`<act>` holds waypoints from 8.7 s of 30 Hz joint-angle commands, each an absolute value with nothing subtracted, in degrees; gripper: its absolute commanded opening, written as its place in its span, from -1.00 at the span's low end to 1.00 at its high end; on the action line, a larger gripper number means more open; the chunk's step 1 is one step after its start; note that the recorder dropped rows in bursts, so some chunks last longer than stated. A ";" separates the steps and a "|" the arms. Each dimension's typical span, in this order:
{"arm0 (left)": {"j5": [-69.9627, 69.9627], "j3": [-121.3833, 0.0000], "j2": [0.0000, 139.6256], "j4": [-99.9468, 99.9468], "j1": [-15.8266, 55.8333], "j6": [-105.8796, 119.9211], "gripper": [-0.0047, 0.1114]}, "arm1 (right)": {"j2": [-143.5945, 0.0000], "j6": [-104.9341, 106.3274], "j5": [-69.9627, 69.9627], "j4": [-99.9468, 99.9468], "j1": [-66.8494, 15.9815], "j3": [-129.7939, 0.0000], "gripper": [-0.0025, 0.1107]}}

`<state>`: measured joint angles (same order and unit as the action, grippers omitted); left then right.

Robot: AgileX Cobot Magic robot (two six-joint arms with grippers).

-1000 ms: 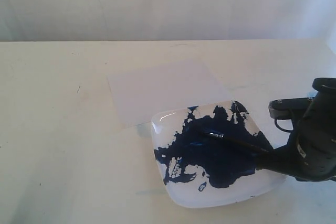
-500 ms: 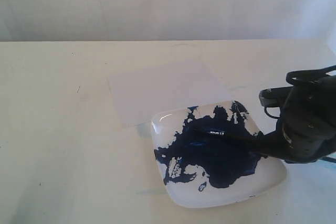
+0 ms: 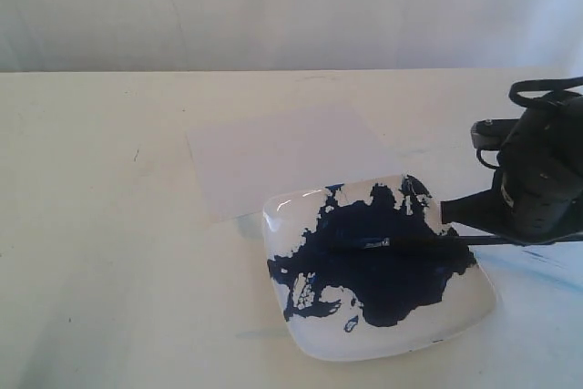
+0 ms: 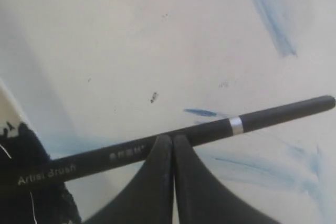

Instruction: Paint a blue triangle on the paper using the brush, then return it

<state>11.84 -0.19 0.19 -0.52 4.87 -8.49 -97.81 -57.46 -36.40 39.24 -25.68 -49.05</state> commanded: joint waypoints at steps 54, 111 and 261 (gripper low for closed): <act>11.57 0.00 0.00 -0.47 5.31 -8.88 -0.92 | -87.47 -120.49 -8.03 28.14 -19.68 -33.93 -0.30; 11.57 0.00 0.00 -0.47 5.31 -8.88 -0.92 | -92.65 -119.57 -4.19 25.70 -17.60 -38.20 -0.96; 1.77 0.00 0.00 1.77 5.28 -9.22 -0.92 | -79.41 -40.88 58.89 44.78 -14.34 -28.69 -0.96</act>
<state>7.47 -0.19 0.19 0.71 4.87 -8.87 -79.59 -40.65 57.36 45.06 -14.71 -28.91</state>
